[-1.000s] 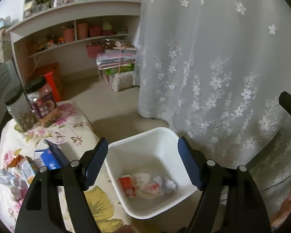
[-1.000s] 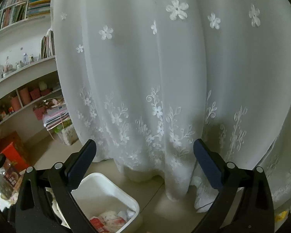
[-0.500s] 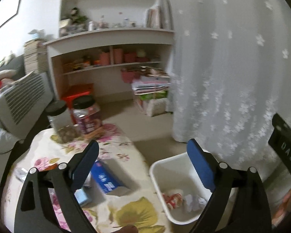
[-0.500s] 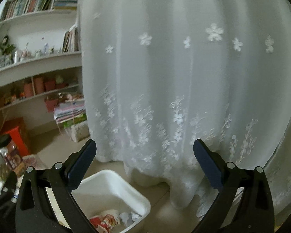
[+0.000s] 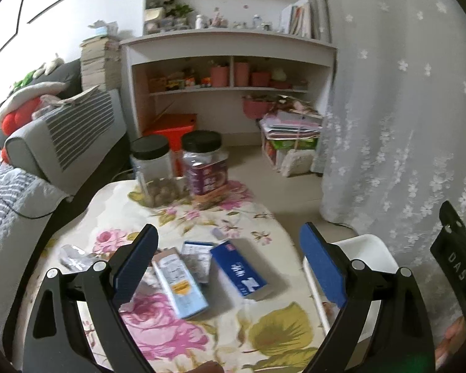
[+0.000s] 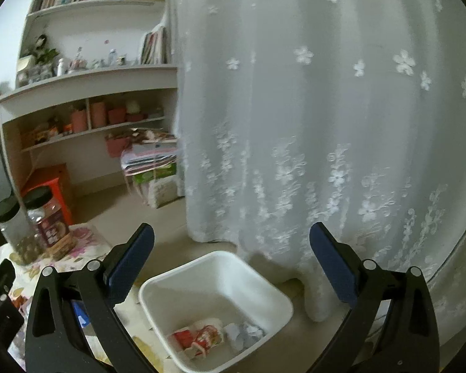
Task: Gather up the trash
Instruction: 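Move both open tools back over the table toward the remaining trash, then close the left tool on the white tissue ball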
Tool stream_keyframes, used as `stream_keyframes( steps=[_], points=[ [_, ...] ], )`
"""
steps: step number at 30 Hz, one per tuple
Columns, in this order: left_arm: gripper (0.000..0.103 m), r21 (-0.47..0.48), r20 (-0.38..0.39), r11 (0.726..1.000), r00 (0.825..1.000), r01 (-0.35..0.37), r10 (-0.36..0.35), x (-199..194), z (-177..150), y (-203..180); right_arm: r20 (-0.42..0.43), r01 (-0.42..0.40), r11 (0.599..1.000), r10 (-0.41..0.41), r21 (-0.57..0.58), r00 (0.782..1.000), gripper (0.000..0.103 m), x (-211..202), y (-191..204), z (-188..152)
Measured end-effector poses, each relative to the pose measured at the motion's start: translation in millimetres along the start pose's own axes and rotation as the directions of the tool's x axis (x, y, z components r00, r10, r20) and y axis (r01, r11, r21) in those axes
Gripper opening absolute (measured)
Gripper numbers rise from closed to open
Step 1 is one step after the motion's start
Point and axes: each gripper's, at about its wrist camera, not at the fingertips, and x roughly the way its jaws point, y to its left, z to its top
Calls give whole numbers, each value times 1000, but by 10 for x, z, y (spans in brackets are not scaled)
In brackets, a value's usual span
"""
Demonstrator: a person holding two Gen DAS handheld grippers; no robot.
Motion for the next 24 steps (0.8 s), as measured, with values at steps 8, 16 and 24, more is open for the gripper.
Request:
stream_keyframes(
  steps=[8, 16, 24],
  points=[
    [90, -25, -35, 997, 997, -67, 66, 55, -48, 380, -38, -73, 997, 71, -34, 997, 96, -36, 379, -76],
    [90, -37, -72, 990, 988, -137, 134, 124, -107, 758, -72, -137, 989, 133, -61, 989, 96, -82, 762, -161],
    [90, -58, -141, 977, 970, -206, 196, 246, -215, 1186, -120, -221, 969, 208, -109, 971, 96, -124, 1188, -285]
  ],
)
